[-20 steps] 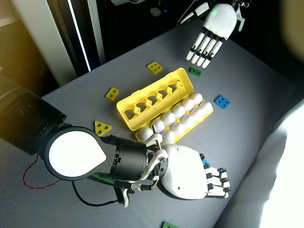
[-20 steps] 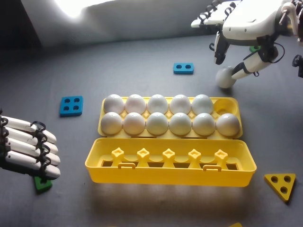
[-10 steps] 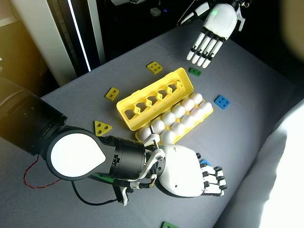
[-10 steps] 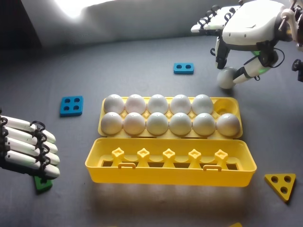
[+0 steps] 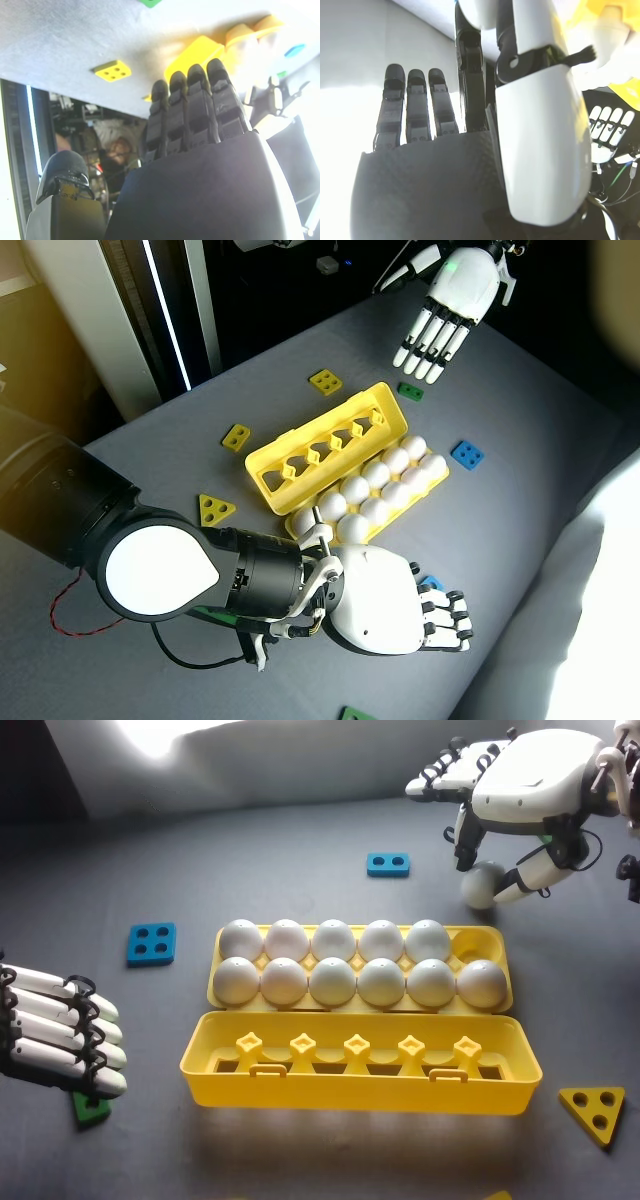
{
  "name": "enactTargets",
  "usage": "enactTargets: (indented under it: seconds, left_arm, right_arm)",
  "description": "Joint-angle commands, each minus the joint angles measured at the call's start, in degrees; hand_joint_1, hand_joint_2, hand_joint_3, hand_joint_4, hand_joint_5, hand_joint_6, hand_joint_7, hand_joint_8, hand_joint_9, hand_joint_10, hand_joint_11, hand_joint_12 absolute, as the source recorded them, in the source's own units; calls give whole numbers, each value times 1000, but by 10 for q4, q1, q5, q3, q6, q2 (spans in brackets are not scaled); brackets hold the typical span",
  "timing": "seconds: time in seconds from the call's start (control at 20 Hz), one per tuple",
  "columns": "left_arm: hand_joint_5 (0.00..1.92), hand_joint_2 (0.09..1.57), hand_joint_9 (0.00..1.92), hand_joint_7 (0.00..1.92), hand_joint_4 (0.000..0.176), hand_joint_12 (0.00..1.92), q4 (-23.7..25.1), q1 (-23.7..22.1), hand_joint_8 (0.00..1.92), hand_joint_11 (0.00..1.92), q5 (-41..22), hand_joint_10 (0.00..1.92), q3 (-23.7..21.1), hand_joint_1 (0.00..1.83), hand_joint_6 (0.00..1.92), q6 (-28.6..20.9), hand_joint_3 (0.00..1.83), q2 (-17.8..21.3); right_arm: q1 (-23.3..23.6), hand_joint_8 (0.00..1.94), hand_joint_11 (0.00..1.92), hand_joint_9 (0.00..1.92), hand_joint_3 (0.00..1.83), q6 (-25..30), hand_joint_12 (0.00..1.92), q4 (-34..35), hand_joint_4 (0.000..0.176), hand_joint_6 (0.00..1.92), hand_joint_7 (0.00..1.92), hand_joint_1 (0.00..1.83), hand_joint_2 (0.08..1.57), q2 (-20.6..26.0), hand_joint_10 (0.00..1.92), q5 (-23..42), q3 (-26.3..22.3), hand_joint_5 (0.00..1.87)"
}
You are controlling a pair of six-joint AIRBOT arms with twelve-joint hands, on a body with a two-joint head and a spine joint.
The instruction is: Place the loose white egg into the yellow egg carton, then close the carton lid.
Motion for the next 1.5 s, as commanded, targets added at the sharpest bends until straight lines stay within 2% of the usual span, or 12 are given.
enactTargets:
  seconds: [0.0, 0.25, 0.55, 0.75, 1.45]
  left_arm:
    - [226, 1060, 139, 210, 0, 248, -33, -3, 2, 0, -28, 2, 6, 0, 0, -2, 0, 8]
    - [240, 1057, 146, 220, 0, 260, -33, -3, 2, 0, -28, 1, 6, 0, 3, -3, 0, 8]
    - [241, 1056, 150, 224, 0, 259, -33, -3, 3, 0, -28, 2, 6, 0, 1, -3, 0, 7]
    - [237, 1052, 152, 224, 0, 267, -33, -3, 3, 0, -28, 3, 6, 0, 3, -3, 0, 7]
    - [243, 1048, 164, 238, 0, 287, -33, -3, 3, 0, -28, 3, 6, 0, 2, -3, 0, 7]
  right_arm:
    - [-2, 0, 0, 0, 0, -4, 315, 12, 0, 7, 0, 1099, 972, 8, 0, 18, 5, 1033]
    - [-6, 0, 0, 0, 3, -8, 306, 17, 0, 0, 0, 1097, 994, 9, 0, 18, 5, 989]
    - [-15, 0, 0, 0, 0, -9, 432, 27, 0, 6, 0, 1154, 971, 9, 0, 18, 5, 990]
    - [-25, 0, 0, 0, 0, -25, 423, 46, 0, 1, 0, 1172, 958, 9, 0, 18, 5, 992]
    - [-39, 0, 0, 0, 2, -25, 372, 55, 0, 4, 0, 1129, 969, 12, 0, 18, 5, 984]
